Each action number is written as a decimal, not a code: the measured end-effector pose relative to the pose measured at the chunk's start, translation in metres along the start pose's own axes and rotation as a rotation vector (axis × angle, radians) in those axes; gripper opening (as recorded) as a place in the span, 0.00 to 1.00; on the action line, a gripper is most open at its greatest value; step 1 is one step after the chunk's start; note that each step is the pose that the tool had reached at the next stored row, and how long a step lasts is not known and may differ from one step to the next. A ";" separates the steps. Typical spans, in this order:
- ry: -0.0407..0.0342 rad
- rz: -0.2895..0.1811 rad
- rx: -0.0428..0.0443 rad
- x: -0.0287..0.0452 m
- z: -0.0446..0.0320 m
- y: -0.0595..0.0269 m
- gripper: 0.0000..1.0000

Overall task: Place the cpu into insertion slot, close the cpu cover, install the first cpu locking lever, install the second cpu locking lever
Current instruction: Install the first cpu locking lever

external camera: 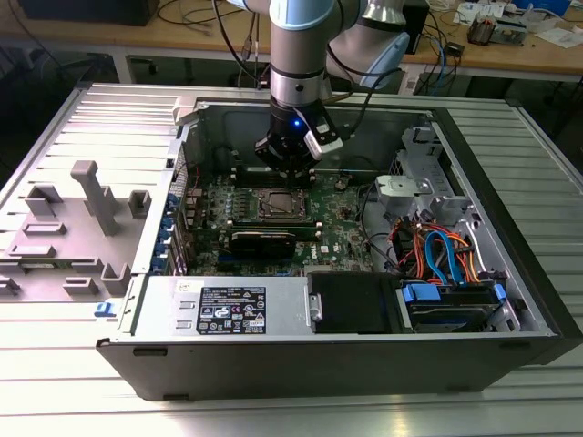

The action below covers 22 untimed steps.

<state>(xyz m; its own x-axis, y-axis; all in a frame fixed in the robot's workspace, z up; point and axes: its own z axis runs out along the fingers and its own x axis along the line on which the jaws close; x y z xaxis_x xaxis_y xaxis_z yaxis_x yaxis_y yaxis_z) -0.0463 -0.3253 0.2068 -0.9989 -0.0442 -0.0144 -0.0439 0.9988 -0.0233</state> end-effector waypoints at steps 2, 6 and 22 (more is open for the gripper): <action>0.0000 0.000 0.0008 0.0000 -0.0001 0.0000 0.11; 0.0000 0.000 0.0011 0.0000 -0.0006 0.0000 0.11; 0.0009 0.000 0.0165 -0.0001 -0.0003 0.0000 0.11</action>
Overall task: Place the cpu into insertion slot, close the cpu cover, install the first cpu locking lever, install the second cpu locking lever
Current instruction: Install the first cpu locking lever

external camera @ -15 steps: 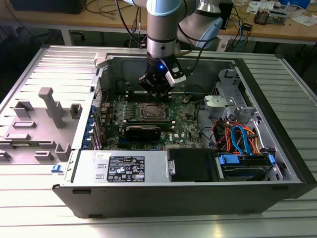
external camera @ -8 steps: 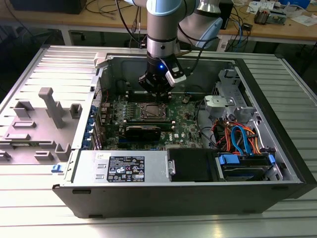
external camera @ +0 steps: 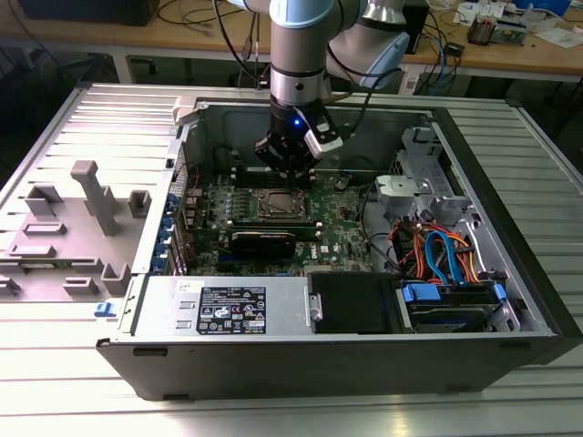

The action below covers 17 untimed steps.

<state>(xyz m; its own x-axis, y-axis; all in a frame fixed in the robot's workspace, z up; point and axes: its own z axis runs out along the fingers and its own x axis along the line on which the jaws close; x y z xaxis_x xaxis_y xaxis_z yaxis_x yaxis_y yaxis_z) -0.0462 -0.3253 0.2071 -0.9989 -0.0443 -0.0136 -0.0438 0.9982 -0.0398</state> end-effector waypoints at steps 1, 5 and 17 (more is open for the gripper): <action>0.0000 0.000 0.0000 0.0000 0.0001 0.0000 0.11; -0.0001 0.000 -0.0001 -0.0003 0.0011 0.0000 0.11; -0.0002 0.000 -0.0005 -0.0013 0.0049 -0.0003 0.11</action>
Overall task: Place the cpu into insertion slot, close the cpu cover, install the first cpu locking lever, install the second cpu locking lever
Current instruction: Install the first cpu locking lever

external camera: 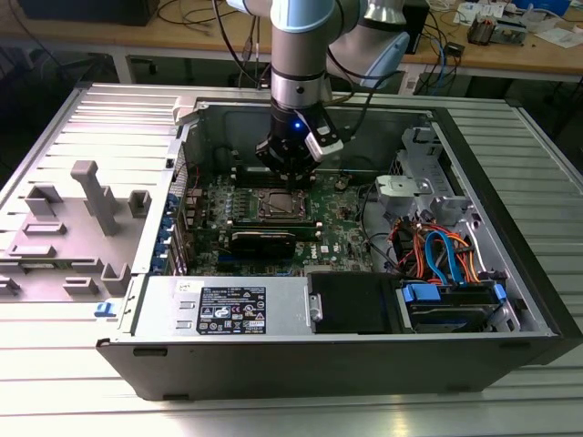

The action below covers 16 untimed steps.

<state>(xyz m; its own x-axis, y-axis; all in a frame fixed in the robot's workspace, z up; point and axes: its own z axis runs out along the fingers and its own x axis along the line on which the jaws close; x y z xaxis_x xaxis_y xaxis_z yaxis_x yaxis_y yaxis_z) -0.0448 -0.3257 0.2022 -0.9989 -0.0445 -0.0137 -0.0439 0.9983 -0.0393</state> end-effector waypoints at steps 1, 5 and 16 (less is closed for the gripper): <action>0.0003 0.000 0.0007 0.0000 0.0004 -0.0001 0.11; 0.0002 0.000 -0.0013 -0.0001 0.0007 -0.0001 0.11; -0.0015 0.000 -0.0251 -0.0003 -0.0019 -0.0001 0.11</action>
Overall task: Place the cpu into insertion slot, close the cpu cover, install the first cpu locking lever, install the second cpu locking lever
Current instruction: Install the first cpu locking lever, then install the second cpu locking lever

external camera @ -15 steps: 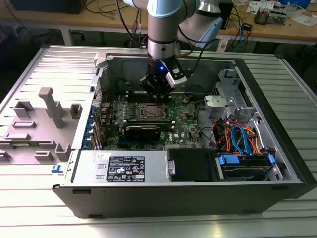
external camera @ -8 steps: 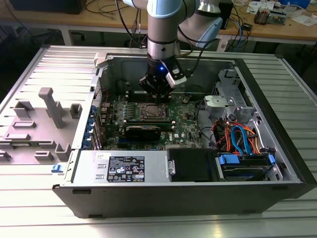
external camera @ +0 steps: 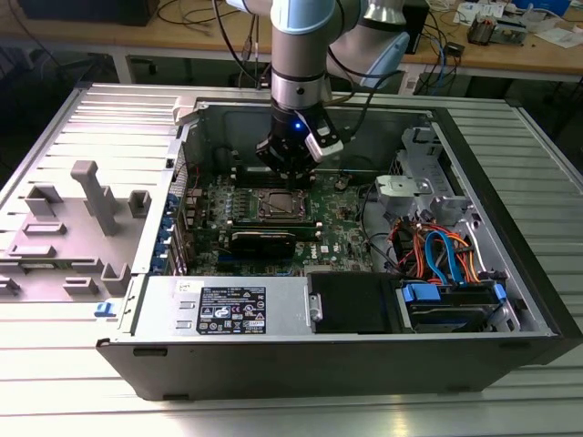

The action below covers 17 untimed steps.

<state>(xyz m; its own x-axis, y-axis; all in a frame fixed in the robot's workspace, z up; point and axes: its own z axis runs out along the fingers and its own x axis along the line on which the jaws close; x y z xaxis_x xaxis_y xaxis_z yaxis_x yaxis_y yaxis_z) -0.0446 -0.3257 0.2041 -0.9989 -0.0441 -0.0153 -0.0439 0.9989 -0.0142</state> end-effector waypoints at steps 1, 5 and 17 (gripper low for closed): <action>0.0003 0.000 0.0005 0.0000 -0.0010 0.0000 0.11; 0.0005 0.000 0.0018 0.0000 -0.0034 -0.0003 0.11; 0.0009 0.000 0.0022 0.0002 -0.0036 -0.0053 0.11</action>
<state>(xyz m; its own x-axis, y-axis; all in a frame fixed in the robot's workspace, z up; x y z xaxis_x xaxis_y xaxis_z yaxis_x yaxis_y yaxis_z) -0.0446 -0.3310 0.2077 -0.9989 -0.0442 -0.0144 -0.0439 0.9989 -0.0164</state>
